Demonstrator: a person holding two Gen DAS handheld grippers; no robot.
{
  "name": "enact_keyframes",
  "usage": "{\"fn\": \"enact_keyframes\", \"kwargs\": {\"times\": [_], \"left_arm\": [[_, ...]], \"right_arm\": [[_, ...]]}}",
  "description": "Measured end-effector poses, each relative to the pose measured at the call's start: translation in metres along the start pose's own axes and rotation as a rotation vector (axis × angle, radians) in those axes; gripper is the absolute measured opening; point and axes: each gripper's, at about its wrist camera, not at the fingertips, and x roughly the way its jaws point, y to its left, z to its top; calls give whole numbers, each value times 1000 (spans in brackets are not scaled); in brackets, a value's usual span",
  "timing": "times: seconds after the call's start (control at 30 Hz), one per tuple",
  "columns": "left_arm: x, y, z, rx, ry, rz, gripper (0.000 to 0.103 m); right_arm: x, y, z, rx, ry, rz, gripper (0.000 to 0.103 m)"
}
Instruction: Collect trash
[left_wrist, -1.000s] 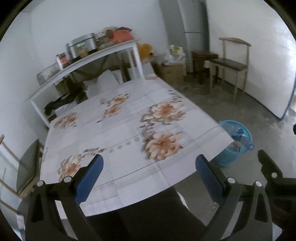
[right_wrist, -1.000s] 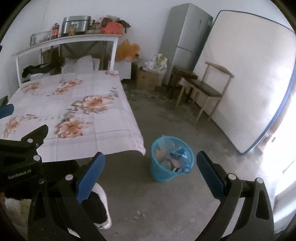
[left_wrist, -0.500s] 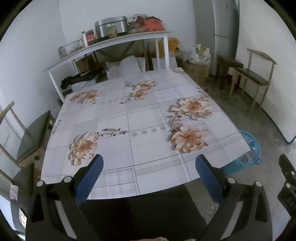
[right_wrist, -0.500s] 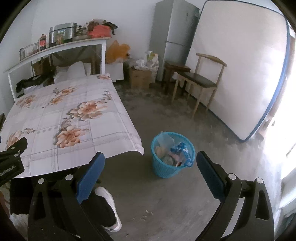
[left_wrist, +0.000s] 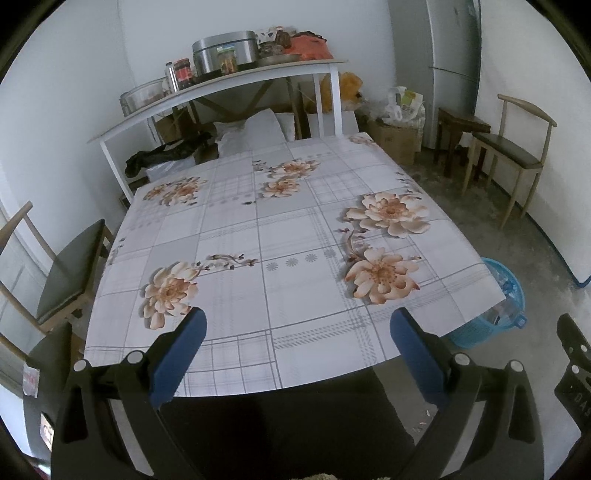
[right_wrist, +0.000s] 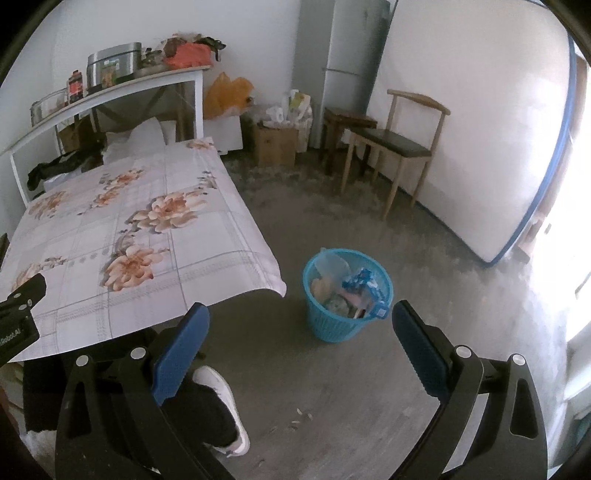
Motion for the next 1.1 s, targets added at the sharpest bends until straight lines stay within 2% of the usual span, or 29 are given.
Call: {"fn": "enact_keyframes", "kwargs": {"times": [1.1], "left_arm": [[2, 0, 0, 7, 4, 8, 98]], "right_arm": [[0, -6, -1, -1, -4, -4, 95]]}}
